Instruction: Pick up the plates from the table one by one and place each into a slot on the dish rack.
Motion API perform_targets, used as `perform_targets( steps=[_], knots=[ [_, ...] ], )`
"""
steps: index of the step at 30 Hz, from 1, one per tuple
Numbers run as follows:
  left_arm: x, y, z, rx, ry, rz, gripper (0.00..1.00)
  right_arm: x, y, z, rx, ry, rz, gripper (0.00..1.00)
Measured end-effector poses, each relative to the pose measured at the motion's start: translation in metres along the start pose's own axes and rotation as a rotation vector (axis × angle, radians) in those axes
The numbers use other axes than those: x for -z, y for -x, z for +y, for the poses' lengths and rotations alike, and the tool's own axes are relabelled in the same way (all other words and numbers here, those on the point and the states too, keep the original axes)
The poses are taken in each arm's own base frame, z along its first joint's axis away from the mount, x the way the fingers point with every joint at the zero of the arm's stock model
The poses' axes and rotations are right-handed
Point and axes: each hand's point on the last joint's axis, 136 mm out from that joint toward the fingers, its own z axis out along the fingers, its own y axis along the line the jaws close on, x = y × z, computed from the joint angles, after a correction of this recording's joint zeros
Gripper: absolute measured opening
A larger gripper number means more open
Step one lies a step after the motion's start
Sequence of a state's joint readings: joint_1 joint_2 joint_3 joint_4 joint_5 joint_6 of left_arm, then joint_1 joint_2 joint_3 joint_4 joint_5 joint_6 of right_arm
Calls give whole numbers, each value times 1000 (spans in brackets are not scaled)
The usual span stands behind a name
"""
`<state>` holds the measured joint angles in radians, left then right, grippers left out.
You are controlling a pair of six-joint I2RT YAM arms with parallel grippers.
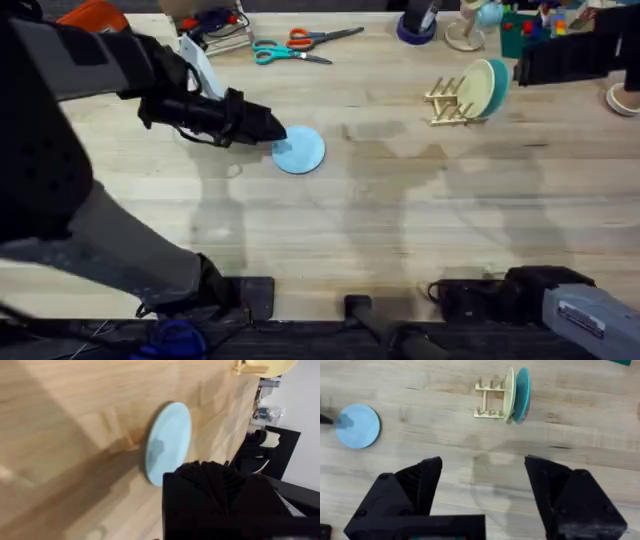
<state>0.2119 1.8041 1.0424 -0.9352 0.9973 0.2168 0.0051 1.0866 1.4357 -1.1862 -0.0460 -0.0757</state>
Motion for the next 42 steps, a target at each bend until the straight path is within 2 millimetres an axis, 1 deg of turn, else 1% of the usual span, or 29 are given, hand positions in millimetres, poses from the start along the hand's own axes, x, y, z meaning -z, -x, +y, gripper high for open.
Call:
perform_targets(
  steps=[3,6,8,21,24,27,30,34,38,42],
  knots=[
    [-8,0,16,28,12,21,41,0,0,0,0,0,0,995],
    [-16,-4,35,65,42,54,41,0,0,0,0,0,0,995],
    [-21,-6,41,91,35,67,41,0,0,0,0,0,0,995],
    [-24,-4,42,100,12,64,41,0,0,0,-2,0,0,995],
    [-24,-4,42,100,12,64,41,0,0,0,-27,2,0,993],
    [-24,-4,42,100,12,64,40,0,0,6,-55,37,-1,995],
    [-24,-4,42,99,12,63,40,-2,2,18,-79,109,7,995],
    [-24,-2,42,93,12,60,40,-15,8,32,-145,201,38,995],
    [-24,-1,42,87,10,54,41,-33,15,45,-243,284,90,995],
    [-24,-1,42,87,10,54,41,-54,16,60,-302,336,169,995]
  ],
)
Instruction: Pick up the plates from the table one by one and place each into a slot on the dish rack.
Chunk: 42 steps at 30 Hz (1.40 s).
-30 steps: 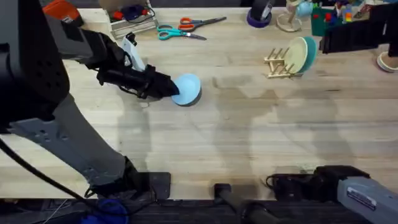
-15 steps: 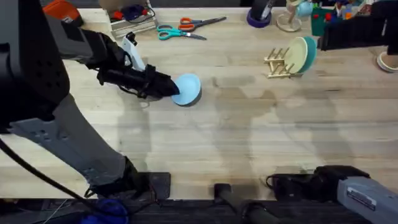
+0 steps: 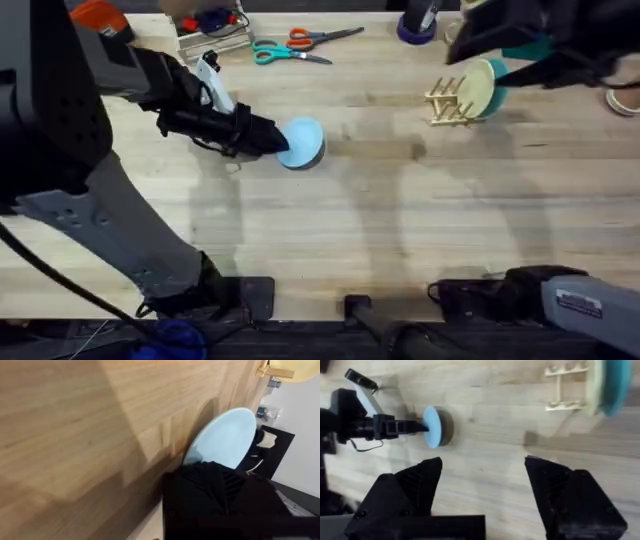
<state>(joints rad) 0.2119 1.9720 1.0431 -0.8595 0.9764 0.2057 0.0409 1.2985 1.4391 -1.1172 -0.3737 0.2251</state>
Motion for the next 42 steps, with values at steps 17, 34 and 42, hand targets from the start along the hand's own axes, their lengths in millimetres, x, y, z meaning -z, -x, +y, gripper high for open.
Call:
perform_targets(
  steps=[17,34,42],
  knots=[
    [0,0,0,0,0,0,41,-161,-18,67,-13,87,280,995],
    [0,0,0,0,0,0,41,-267,-81,113,-4,95,425,995],
    [0,0,0,0,0,1,41,-277,-83,125,-32,110,412,938]
  ],
)
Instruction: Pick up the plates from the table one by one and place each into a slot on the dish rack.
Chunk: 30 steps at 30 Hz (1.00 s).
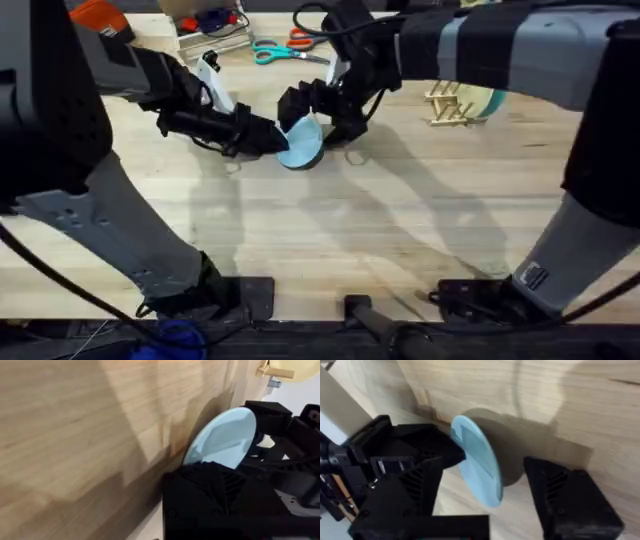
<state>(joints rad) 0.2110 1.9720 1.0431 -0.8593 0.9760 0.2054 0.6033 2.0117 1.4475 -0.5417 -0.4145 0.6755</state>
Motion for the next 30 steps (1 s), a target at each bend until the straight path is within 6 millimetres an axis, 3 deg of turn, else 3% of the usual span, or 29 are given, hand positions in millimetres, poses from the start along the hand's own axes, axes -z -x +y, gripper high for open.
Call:
perform_targets(
  steps=[2,6,7,8,24,30],
  knots=[
    [0,0,0,0,0,0,40,-6,-1,2,5,1,3,761],
    [0,0,0,0,0,-1,41,-14,-9,1,0,-4,34,192],
    [2,1,-1,8,-10,-7,41,-9,-6,6,-3,28,34,86],
    [5,3,-2,10,-21,-18,41,-4,-2,13,6,55,21,50],
    [6,4,-2,-3,-9,-21,41,-2,-5,15,59,55,33,32],
    [17,-3,-9,-78,115,-17,41,9,-24,8,130,-13,79,31]
  ],
)
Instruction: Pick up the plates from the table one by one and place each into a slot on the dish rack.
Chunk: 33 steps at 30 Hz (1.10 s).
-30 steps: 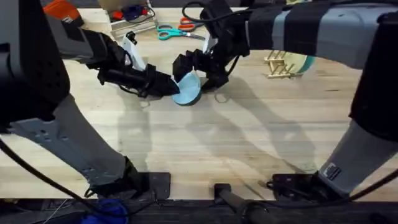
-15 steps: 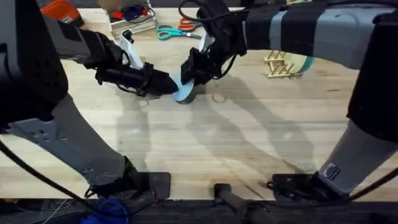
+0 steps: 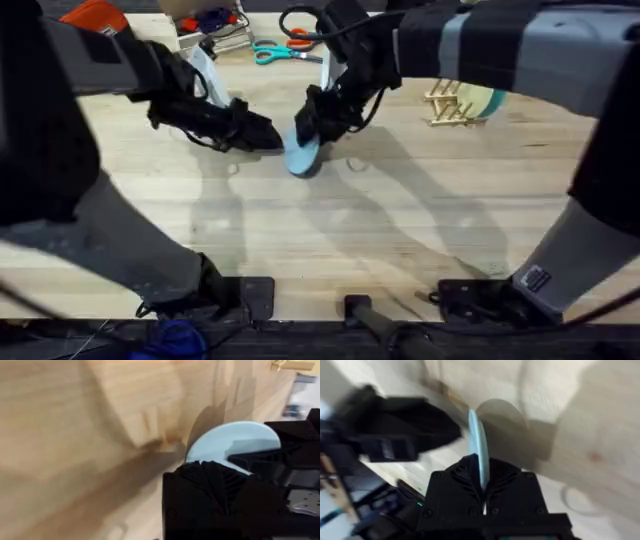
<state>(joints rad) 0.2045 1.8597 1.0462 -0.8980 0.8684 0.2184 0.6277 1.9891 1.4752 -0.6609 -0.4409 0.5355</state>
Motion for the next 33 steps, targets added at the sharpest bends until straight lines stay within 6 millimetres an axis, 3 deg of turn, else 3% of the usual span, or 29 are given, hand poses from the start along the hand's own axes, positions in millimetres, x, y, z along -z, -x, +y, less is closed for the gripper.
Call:
perform_targets(
  steps=[4,11,21,29,31,33],
  knots=[
    [25,-6,-18,-60,81,-35,41,17,-10,-11,65,-109,0,33],
    [66,-31,-51,-152,211,-101,41,57,-10,-26,184,-264,-73,33],
    [109,-67,-82,-273,372,-229,41,156,-14,-29,330,-447,-279,33],
    [126,-90,-91,-314,454,-286,54,233,-24,-60,329,-605,-407,33],
    [129,-92,-92,-328,465,-300,169,247,-27,-68,315,-630,-426,33],
    [130,-93,-94,-334,469,-309,490,260,-31,-77,296,-649,-439,33]
  ],
)
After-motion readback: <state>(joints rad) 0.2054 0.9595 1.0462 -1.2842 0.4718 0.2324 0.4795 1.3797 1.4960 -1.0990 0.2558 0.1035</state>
